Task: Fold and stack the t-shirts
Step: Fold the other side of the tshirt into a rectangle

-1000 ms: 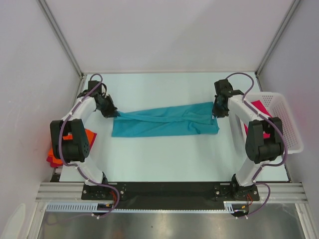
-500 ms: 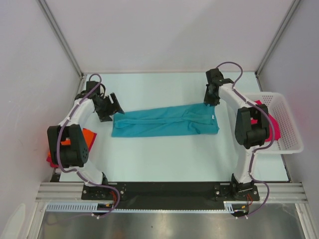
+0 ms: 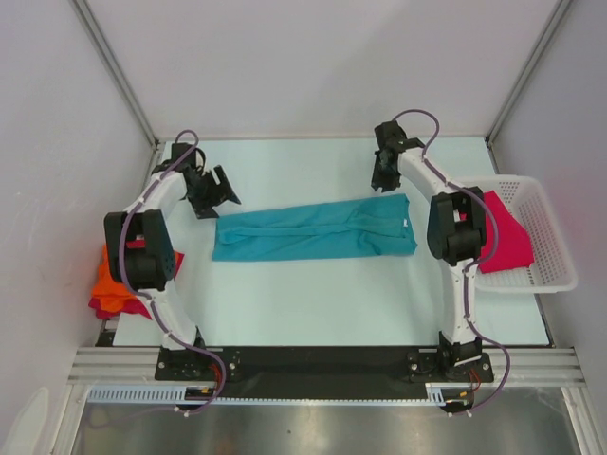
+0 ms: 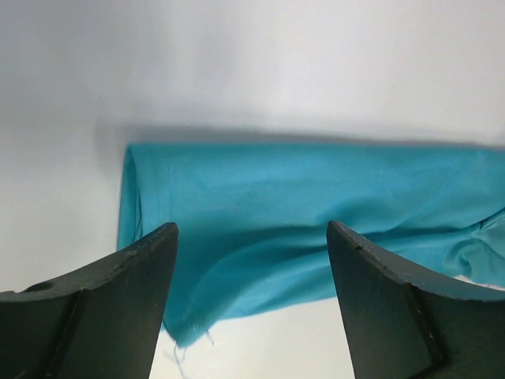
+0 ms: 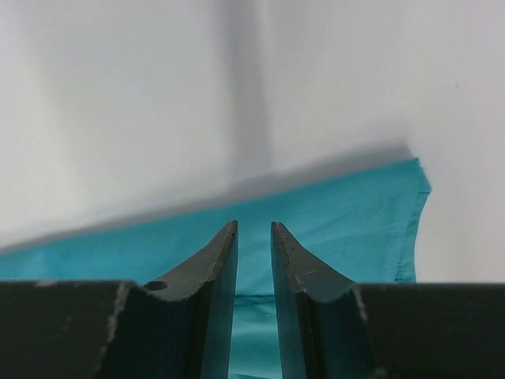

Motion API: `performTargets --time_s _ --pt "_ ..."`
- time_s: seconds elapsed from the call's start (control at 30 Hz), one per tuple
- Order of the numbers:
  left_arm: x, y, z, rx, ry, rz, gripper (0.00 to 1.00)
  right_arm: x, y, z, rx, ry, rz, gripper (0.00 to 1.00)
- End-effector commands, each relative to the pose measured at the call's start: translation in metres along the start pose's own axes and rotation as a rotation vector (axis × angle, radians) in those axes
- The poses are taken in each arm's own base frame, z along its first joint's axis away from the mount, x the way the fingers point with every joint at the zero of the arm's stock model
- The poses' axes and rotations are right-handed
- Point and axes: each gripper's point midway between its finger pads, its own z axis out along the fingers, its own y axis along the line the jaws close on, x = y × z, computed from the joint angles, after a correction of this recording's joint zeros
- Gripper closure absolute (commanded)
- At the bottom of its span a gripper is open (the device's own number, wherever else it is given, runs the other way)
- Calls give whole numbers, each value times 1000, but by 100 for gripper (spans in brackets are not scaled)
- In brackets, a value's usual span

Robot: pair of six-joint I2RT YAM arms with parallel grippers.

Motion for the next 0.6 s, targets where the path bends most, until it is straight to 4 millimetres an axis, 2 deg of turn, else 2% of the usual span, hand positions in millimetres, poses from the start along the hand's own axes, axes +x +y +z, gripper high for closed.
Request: performTargets --time_s 0.0,0.2,0.3,0.53,0.57 --pt "-25 -18 9 48 -35 -3 19 4 16 -12 -18 8 -14 71" --pt "-15 -10 32 46 12 -28 20 18 23 -14 -20 22 -31 72" --pt "-8 -10 36 60 22 -46 20 29 25 -13 -23 33 -37 72" --pt "11 -9 48 69 47 -56 20 62 28 -1 -12 92 -59 73" --pt "13 -8 49 66 54 -57 20 73 28 1 -5 111 -74 73"
